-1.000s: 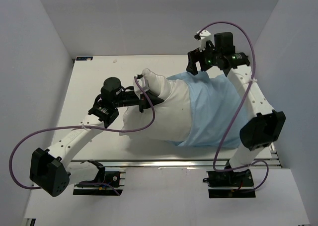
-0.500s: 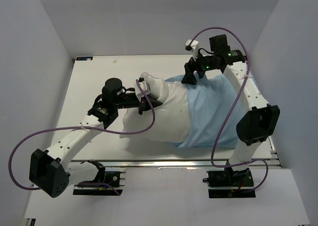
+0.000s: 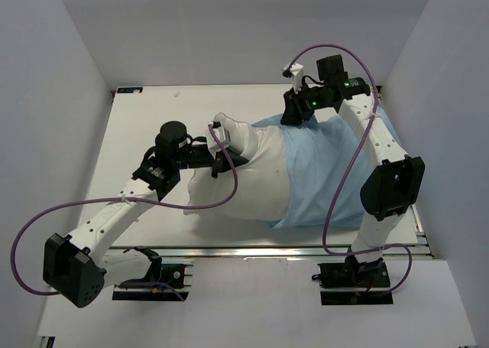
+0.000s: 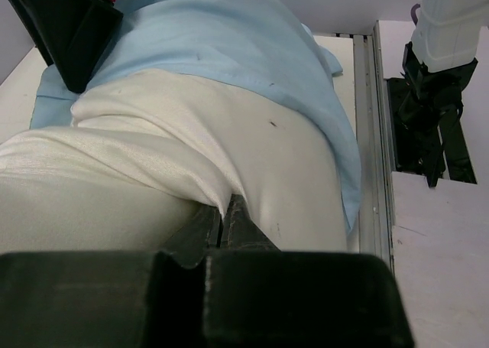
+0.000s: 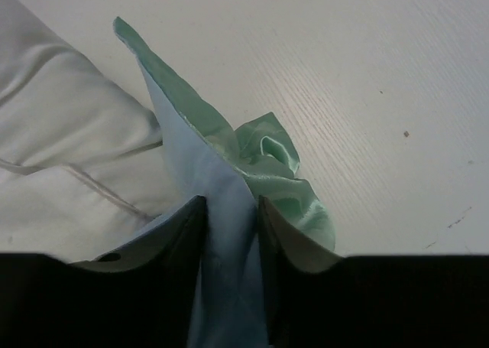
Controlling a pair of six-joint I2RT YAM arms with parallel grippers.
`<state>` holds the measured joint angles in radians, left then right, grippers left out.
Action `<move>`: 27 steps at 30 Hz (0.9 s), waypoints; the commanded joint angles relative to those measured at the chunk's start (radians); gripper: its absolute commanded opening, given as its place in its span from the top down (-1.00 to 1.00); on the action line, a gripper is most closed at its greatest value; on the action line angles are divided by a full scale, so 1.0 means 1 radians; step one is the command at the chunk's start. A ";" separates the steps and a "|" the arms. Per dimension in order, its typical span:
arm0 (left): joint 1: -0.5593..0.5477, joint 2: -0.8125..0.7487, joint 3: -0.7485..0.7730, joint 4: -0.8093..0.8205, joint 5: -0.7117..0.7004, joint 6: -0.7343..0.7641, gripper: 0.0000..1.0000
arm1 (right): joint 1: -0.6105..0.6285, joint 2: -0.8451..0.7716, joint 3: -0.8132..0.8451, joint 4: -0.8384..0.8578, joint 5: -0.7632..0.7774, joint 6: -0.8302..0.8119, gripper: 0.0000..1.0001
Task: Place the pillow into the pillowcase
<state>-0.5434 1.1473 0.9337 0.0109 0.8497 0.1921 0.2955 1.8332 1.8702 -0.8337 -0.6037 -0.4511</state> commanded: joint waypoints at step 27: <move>-0.027 0.264 -0.091 0.672 -0.350 -0.473 1.00 | 0.421 -0.051 0.323 0.441 -0.033 0.709 1.00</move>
<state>-0.5529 1.3640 0.8574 0.6601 0.5369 -0.2302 0.6399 1.8912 2.1792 -0.6270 -0.4866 0.0704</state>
